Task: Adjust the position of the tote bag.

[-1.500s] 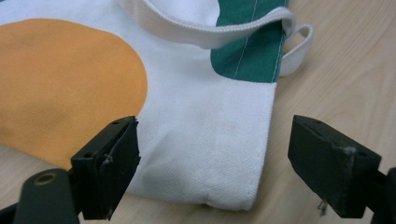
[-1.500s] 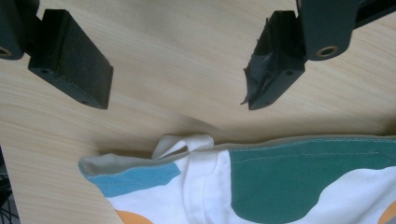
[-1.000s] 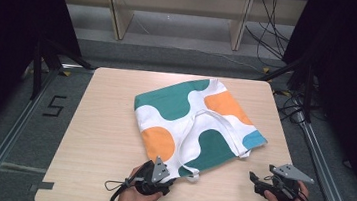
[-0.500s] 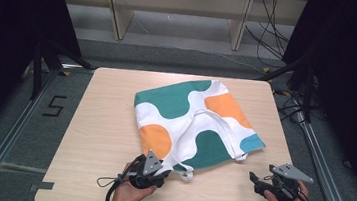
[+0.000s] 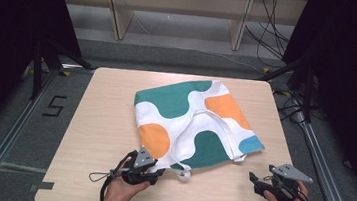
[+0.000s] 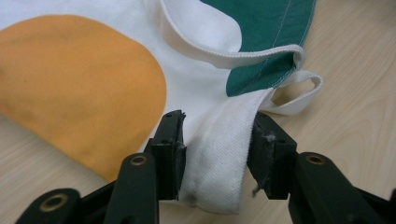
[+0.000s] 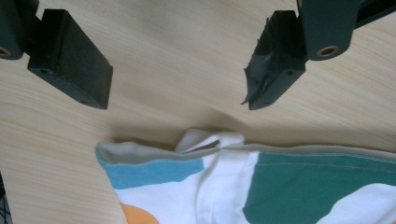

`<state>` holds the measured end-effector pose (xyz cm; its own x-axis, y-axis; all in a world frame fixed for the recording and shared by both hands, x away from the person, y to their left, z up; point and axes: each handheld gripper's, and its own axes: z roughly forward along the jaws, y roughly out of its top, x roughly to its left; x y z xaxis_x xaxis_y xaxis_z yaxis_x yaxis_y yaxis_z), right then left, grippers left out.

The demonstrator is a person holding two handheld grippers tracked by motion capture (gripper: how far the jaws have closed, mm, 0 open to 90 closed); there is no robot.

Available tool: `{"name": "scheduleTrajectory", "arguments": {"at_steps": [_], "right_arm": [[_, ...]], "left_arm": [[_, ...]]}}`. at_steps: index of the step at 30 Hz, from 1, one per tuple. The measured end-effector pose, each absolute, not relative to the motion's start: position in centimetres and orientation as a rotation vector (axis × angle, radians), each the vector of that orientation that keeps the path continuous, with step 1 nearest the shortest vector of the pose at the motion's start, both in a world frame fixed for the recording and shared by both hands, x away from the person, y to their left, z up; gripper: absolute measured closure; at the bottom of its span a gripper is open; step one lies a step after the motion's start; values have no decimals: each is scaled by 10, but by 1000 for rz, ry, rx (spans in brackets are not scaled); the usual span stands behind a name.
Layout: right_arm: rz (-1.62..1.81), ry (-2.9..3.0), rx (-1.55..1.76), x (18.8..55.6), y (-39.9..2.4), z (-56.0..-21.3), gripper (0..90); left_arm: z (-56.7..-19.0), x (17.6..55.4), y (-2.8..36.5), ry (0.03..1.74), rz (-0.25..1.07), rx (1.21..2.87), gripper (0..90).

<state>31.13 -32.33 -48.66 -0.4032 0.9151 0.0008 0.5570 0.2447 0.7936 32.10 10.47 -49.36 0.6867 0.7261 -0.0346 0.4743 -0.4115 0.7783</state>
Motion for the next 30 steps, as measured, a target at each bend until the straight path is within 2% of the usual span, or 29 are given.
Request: {"name": "scheduleTrajectory", "arguments": {"at_steps": [3, 7, 10, 13, 17, 21, 24, 30], "right_arm": [[1010, 2037, 1374, 309, -320, -486, 238], [1007, 2062, 1319, 312, -322, -487, 237], [1005, 2065, 1331, 312, -322, -487, 236], [1003, 2066, 1326, 312, -321, -487, 236], [994, 2057, 1302, 313, -322, -487, 235], [1002, 2068, 1320, 312, -321, -487, 235], [1005, 2071, 1318, 312, -321, -487, 235], [1002, 2081, 1310, 312, -320, -487, 235]], "left_arm": [[-492, 322, 108, 942, 367, 2064, 598], [-485, 325, 99, 876, 452, 2107, 590], [-485, 331, 86, 873, 438, 2122, 602], [-486, 334, 75, 797, 463, 2209, 610], [-490, 338, 81, 811, 405, 2234, 606], [-492, 335, 90, 790, 468, 2325, 610], [-495, 336, 97, 859, 438, 2253, 633], [-489, 334, 93, 801, 411, 2179, 730]]}}
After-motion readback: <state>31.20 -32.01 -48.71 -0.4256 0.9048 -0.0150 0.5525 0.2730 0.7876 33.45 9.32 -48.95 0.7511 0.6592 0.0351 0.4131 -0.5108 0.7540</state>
